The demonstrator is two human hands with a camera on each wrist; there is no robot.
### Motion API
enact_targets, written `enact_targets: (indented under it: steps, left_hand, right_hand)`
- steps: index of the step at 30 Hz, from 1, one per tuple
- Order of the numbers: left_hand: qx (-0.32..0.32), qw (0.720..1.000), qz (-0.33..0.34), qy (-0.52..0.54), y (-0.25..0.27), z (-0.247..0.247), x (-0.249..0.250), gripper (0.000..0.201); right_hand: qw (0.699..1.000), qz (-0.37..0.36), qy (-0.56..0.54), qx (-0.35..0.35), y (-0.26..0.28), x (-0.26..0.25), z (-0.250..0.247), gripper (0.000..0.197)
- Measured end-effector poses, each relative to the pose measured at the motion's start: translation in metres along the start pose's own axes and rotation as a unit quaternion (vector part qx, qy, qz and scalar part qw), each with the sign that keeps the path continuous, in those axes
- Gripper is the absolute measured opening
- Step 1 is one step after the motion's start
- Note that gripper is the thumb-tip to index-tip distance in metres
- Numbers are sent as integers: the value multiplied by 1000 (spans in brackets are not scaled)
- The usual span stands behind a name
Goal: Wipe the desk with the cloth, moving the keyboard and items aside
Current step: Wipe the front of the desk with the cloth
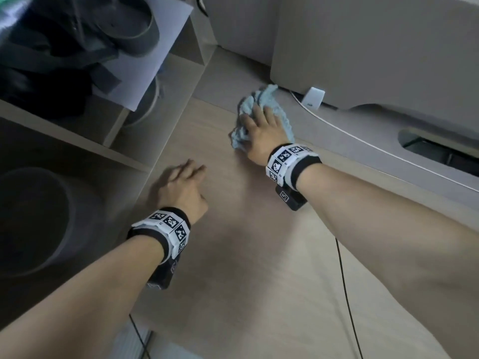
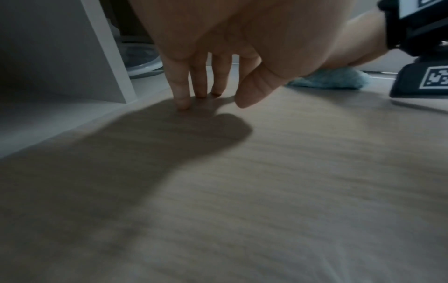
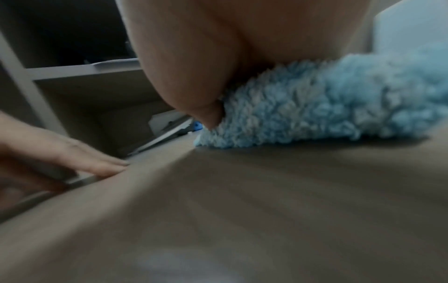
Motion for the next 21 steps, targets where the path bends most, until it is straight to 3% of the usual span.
enact_targets:
  steps: [4,6,9,12,15,18,21]
  left_hand:
    - [-6,1000,4,11,-4,-1,-5,71]
    - [-17,1000,13,5,-6,-1,-8,72]
    - [-27,999,22,-10,-6,1,-11,73]
    - [-29,999,28,-15,-8,5,-12,75]
    - [-31,999,28,-9,-7,9,-13,78]
    - [-18,999,29,-1,-4,6,-11,76]
    - [-3,999,43,4,-3,3,-11,74]
  right_hand:
    - [990,-135,18,-48,19,-34,20,77]
    - [992,-120,-1,-33,17,-12,14,76]
    - [999,-42,-11,13,-19,11,-7,75]
    - [999,-41,23,10,-66,-17,-19,77]
    - [997,-71,34,-5,-89,-67,-22,73]
    - [986,-157,54,-31,-65,-105,-3,70]
    - [971,-224,43,-67,-33,-82,11,70]
Point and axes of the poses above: each hand's wrist, its own y-axis away from the middle knuckle, its own z-axis out of the palm, x = y × z, the point moved 5 cm from there along -y, towards the middle knuckle, and after that the axes turned 4 degrees about -x, right-handed, at the moved point
